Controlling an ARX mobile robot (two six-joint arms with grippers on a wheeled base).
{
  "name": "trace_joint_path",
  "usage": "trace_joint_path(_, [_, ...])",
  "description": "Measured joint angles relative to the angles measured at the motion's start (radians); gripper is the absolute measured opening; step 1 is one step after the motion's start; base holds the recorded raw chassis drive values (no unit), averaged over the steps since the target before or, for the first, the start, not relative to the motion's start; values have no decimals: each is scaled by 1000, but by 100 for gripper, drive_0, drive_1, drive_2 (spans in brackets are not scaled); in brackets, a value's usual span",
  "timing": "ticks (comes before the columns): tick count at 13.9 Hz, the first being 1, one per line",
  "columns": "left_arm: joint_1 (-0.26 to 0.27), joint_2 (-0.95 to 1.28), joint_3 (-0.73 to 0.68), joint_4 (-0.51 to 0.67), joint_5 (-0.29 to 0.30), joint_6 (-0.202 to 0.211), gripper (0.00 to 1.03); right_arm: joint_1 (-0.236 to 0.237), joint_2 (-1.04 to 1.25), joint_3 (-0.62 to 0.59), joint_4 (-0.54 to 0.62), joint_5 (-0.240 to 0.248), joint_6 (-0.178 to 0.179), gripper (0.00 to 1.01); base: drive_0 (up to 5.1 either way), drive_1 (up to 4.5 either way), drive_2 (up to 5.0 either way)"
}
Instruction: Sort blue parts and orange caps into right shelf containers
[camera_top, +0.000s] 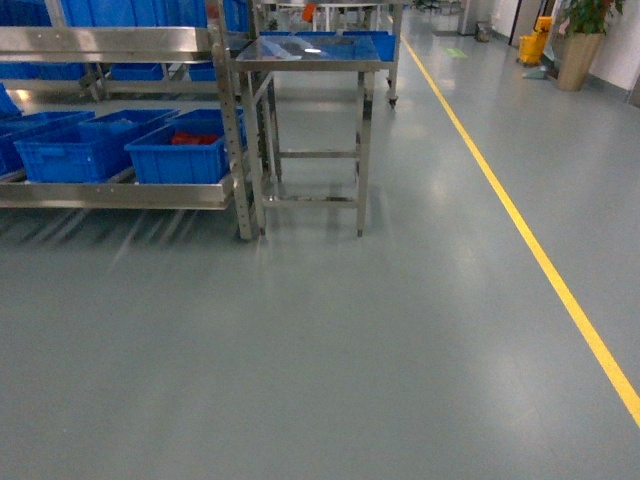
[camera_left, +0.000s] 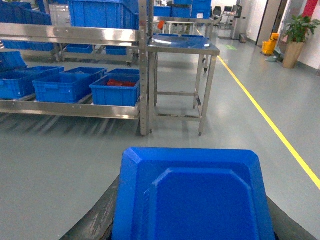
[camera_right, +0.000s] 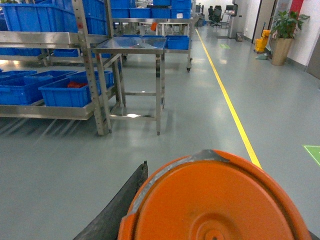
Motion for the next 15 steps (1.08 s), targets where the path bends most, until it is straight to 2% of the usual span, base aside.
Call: trace_joint_path(15, [0,0,0,-2,-1,0,41,0,0,0,1,0,0,42,-1,432,-434])
